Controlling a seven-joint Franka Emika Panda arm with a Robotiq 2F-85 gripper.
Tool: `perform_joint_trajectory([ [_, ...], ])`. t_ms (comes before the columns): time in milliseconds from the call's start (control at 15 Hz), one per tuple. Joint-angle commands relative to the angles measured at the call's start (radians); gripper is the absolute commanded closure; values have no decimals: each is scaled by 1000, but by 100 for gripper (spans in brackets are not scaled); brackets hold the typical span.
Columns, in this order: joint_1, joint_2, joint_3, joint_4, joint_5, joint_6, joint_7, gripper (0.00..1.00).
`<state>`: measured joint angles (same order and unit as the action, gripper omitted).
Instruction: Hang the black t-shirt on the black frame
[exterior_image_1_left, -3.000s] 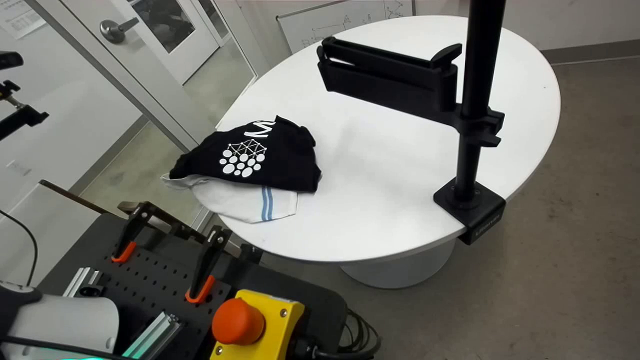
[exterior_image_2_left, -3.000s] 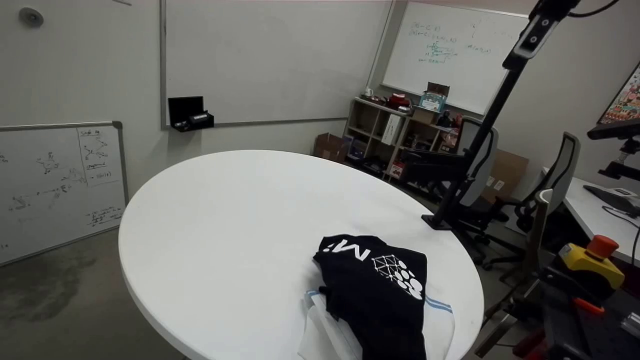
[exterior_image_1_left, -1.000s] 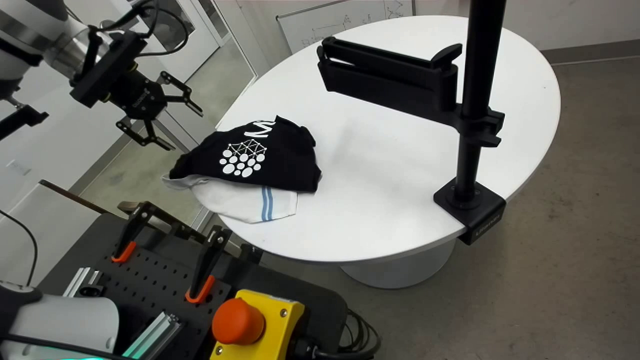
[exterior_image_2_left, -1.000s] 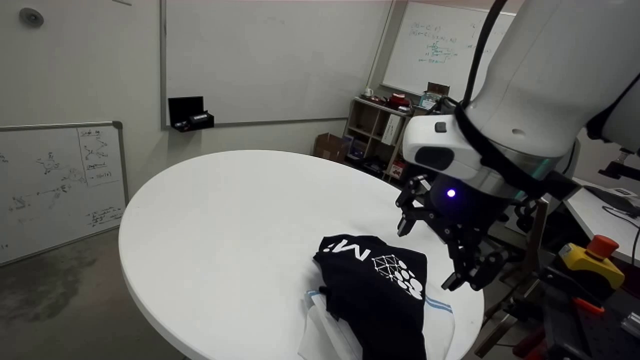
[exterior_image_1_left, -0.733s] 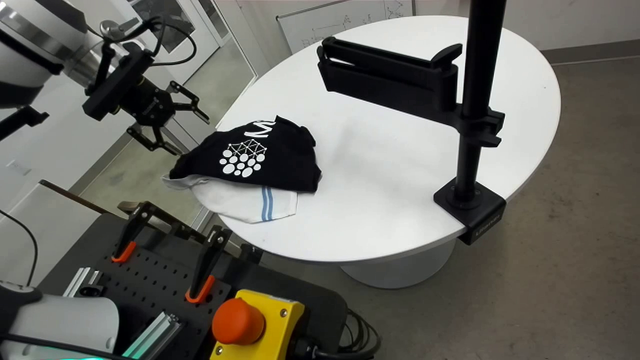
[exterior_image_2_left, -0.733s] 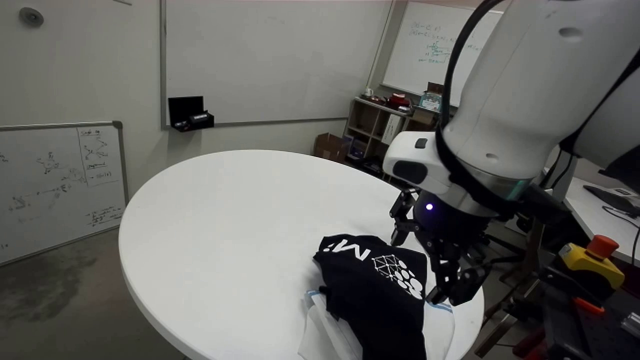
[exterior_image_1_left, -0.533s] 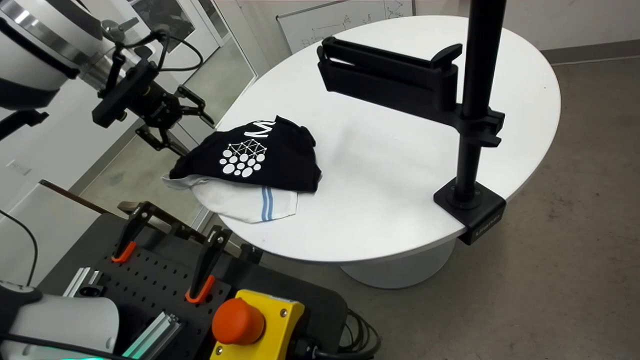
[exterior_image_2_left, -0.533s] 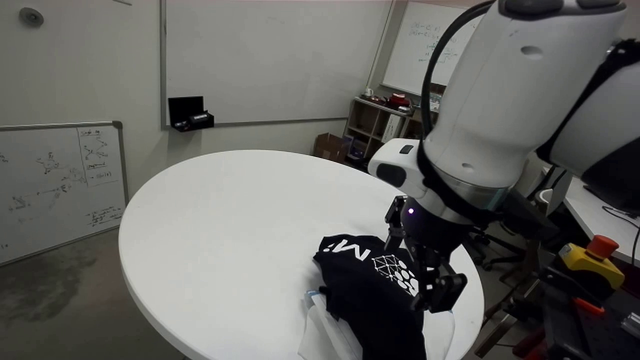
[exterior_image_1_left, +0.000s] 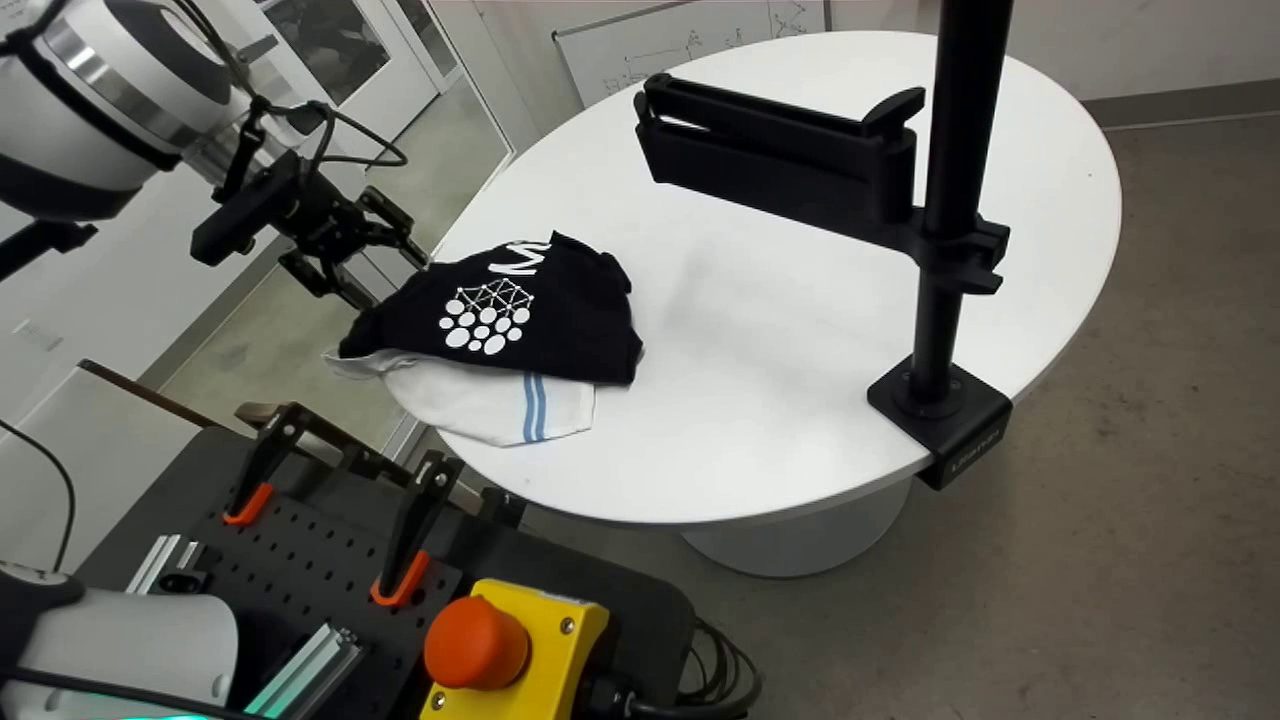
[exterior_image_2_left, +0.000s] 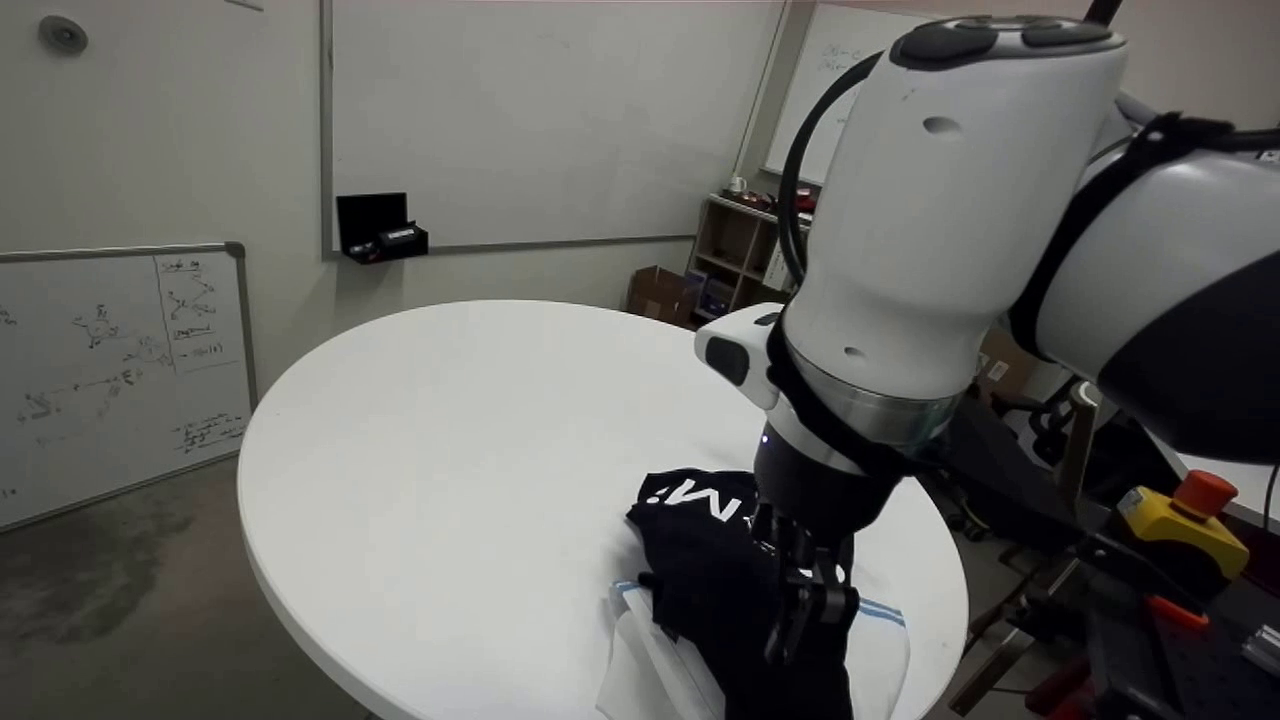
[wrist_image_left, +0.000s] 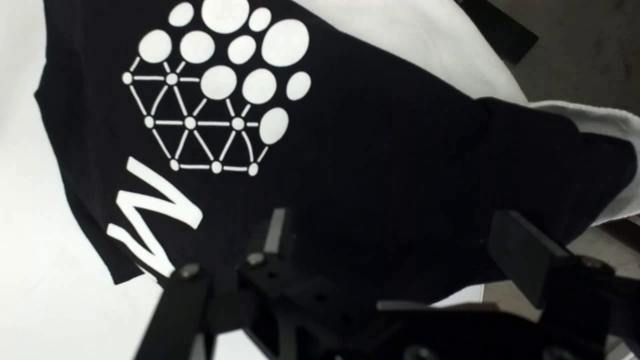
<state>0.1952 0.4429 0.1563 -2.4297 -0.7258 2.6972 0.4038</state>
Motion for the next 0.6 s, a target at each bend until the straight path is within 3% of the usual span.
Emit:
perform_joint_trajectory([
  [0,14,37,-10,13,11,3,76,11],
  [67,63,35,-57,5,63,10,55,19],
  [133,69,39,-64,4,77,8,60,19],
  [200,80,42,-76,1,100,6,57,27],
  [333,101,49,-98,-1,142,6,49,53],
  [533,128,55,-123,-2,190,6,38,76],
])
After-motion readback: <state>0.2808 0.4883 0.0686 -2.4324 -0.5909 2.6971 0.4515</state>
